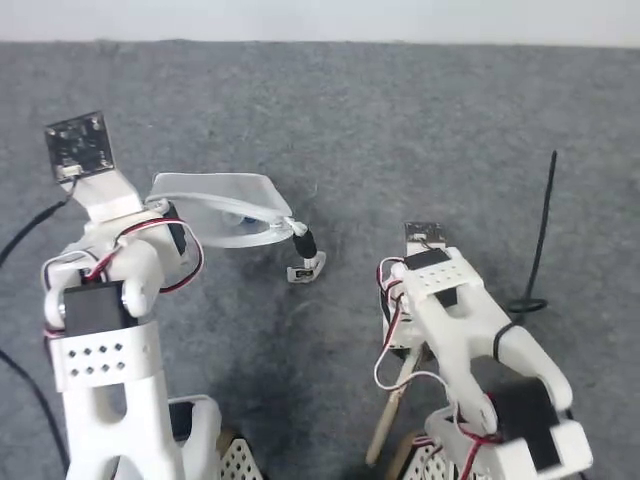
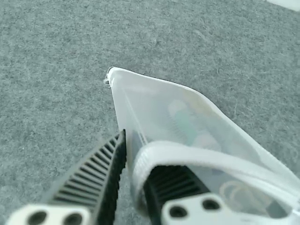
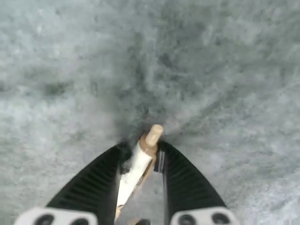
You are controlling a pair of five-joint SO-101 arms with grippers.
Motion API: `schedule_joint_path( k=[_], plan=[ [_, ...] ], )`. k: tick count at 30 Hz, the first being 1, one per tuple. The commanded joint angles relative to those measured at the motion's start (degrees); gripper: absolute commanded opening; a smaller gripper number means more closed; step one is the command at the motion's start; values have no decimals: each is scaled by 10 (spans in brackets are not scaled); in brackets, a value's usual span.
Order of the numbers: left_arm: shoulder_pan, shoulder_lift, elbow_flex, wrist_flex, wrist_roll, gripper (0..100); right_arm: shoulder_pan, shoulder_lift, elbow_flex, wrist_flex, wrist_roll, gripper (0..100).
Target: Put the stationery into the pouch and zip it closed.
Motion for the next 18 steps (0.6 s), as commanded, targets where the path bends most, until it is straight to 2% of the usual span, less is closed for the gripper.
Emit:
schedule_joint_path(
  k=[1,18],
  plan=[
    [-2,-1,-4,-17,-5,10,-2,-72,-30,7,11,6],
    [-2,-1,-4,-17,-5,10,-2,-259,-30,16,11,6]
  ],
)
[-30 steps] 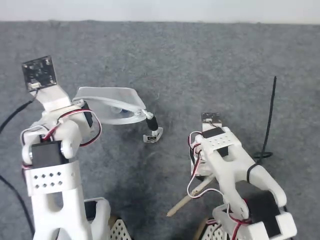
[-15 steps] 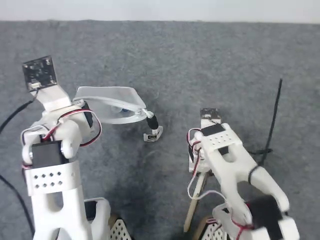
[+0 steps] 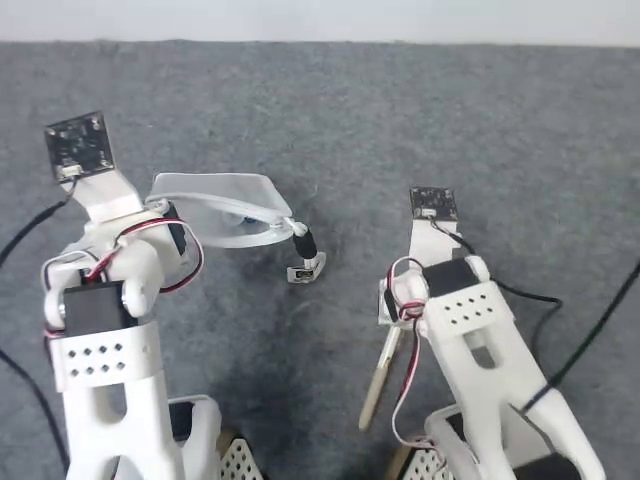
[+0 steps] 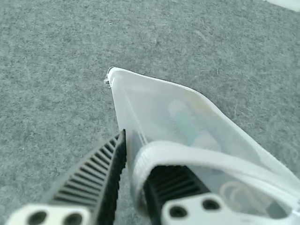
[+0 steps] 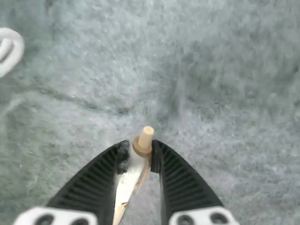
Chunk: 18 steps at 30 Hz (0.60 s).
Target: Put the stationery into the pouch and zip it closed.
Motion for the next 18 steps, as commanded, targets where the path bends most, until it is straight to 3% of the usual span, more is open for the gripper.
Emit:
schedule_joint_path(
  k=[1,18],
  plan=[
    [-2,-1,-4,-16,-5,10,2,-40,-28,-1,10,6],
    [-24,-1,-4,-18,-5,10,-28,-122,-28,-11,11,6]
  ],
)
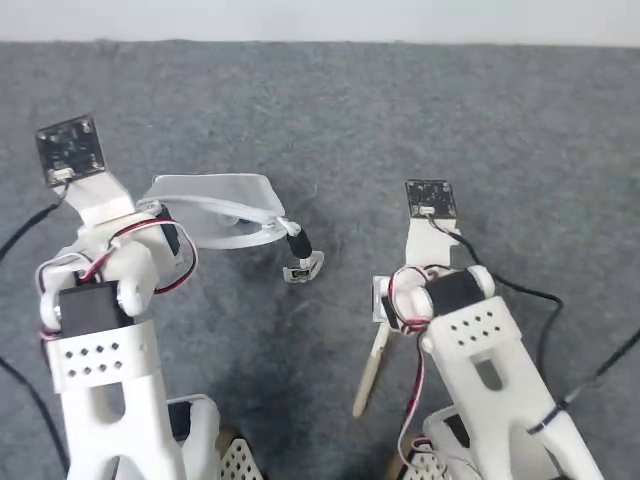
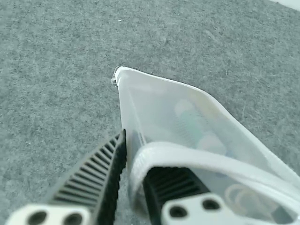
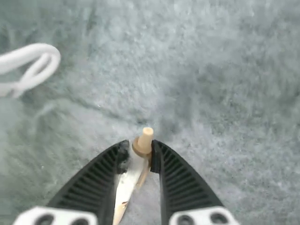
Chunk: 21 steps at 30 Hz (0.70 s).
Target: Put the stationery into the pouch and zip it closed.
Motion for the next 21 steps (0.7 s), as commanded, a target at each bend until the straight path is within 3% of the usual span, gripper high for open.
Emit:
schedule_joint_path(
  k=[1,12,21],
  plan=[
    [-2,-1,-10,-18,-5,10,-4,-60,-28,-7,9,6],
    [-1,-1,-10,-18,-5,10,-7,-233,-28,-7,9,6],
    [-1,-1,-10,-18,-5,10,-93,-349,-27,-37,9,6]
  ],
)
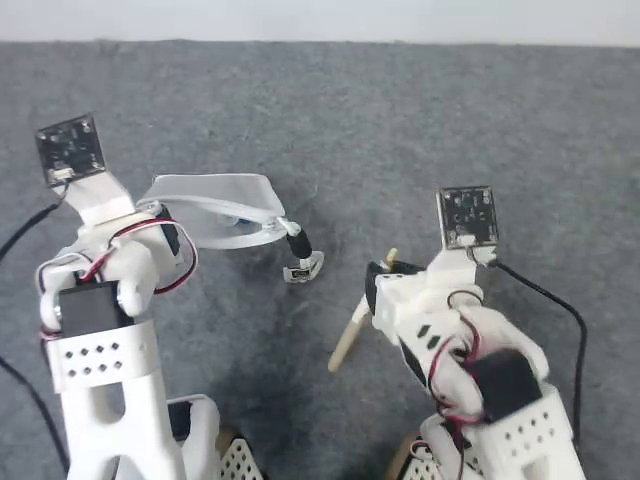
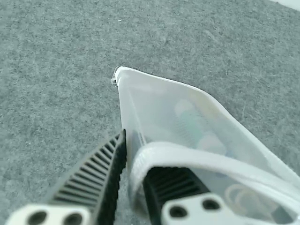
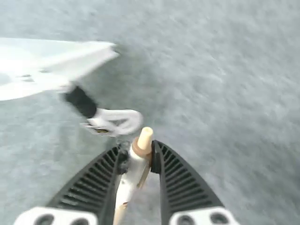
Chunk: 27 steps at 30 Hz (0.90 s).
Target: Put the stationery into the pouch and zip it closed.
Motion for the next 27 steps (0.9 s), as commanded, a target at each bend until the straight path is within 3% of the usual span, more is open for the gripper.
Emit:
schedule_joint_path(
  k=[1,13,27],
  plan=[
    [-1,-1,-10,-18,-5,10,-32,-50,-27,-36,9,6],
    [-1,-1,-9,-18,-5,10,-120,-80,-25,-164,9,6],
    [-1,-1,-9,-18,-5,10,-122,-80,-25,-291,9,6]
  ],
)
